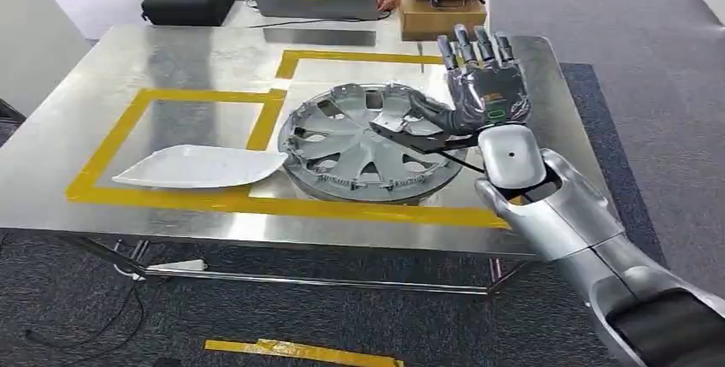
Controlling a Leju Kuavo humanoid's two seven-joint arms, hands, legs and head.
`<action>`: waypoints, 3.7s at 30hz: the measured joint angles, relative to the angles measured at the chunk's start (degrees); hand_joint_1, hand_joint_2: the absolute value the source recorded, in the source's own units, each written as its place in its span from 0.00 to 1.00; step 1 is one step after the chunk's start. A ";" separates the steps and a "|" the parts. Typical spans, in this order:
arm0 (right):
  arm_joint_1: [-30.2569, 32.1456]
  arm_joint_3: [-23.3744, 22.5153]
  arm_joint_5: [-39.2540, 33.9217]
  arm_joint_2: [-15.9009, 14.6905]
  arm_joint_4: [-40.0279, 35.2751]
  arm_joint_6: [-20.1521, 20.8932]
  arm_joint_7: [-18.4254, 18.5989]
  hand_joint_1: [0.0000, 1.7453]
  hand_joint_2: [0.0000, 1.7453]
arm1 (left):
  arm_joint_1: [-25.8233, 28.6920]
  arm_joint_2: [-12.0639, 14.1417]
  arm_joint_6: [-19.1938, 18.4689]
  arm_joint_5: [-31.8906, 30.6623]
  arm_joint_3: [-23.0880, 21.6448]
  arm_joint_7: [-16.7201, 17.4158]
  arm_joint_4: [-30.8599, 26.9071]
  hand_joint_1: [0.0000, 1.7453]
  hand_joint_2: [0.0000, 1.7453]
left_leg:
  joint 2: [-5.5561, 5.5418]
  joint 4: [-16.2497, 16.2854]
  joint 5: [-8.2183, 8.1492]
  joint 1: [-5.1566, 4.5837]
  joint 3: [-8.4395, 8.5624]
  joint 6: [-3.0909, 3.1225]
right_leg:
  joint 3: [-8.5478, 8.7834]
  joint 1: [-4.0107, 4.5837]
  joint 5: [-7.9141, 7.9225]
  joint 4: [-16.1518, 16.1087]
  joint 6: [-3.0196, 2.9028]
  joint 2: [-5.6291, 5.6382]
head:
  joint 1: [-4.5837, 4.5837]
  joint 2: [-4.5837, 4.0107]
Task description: Take the parts from the cabinet and place them on the table.
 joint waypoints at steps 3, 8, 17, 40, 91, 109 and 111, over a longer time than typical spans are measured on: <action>0.55 -0.44 0.00 0.00 0.00 0.20 -0.39 0.00 0.00 | 0.01 0.00 -0.11 -0.04 0.00 -0.05 0.00 0.00 0.00 | 0.00 0.00 0.00 0.00 0.00 0.00 | 0.00 0.00 0.00 0.00 0.00 -0.01 | 0.00 0.00; 1.58 -0.90 0.17 0.00 0.00 0.00 -1.27 0.00 0.00 | -0.01 -0.02 -0.17 -0.13 0.00 -0.13 0.00 0.00 0.00 | 0.00 0.00 0.00 0.00 0.00 0.00 | 0.00 -0.01 0.00 0.00 0.00 0.00 | 0.00 0.00; 3.01 -0.90 0.35 0.00 0.00 -0.57 -1.29 0.00 0.00 | -0.03 -0.09 -0.17 -0.13 0.00 -0.13 0.00 0.00 0.00 | 0.00 0.00 0.00 0.00 -0.01 0.00 | 0.00 0.00 0.00 0.00 0.00 -0.01 | 0.00 0.00; 3.21 -0.70 0.57 0.70 -0.02 -0.44 -1.55 0.00 0.00 | -0.32 -0.04 -0.22 0.48 0.00 0.50 0.00 0.00 0.00 | -0.65 -0.76 -0.02 -0.13 0.63 2.25 | -2.51 -0.46 -3.42 5.04 1.17 0.32 | 0.37 0.00; 4.33 0.50 0.57 1.22 0.96 -0.52 -1.86 0.00 0.00 | -1.11 -0.31 -0.13 -1.38 0.00 1.29 -0.57 0.00 0.00 | 0.11 14.08 -3.08 0.99 -9.15 -2.51 | -0.78 0.31 1.01 0.27 -2.57 -2.22 | -0.72 0.00; 4.02 0.79 0.57 1.16 1.49 -0.63 -1.07 0.00 0.00 | -1.49 -0.26 -0.35 -1.88 0.00 1.66 -0.61 0.00 0.00 | -5.74 -0.07 1.22 0.35 -1.21 0.67 | -4.23 0.31 2.23 3.28 -1.29 4.88 | -0.20 0.00; 3.93 0.83 0.57 1.16 1.53 -0.48 -1.07 0.00 0.00 | -1.75 -0.24 -0.39 -1.88 0.00 1.90 -0.70 0.00 0.00 | -6.98 0.29 1.47 0.48 -2.06 -0.02 | -2.94 0.09 1.56 1.73 -1.16 6.28 | -0.22 0.00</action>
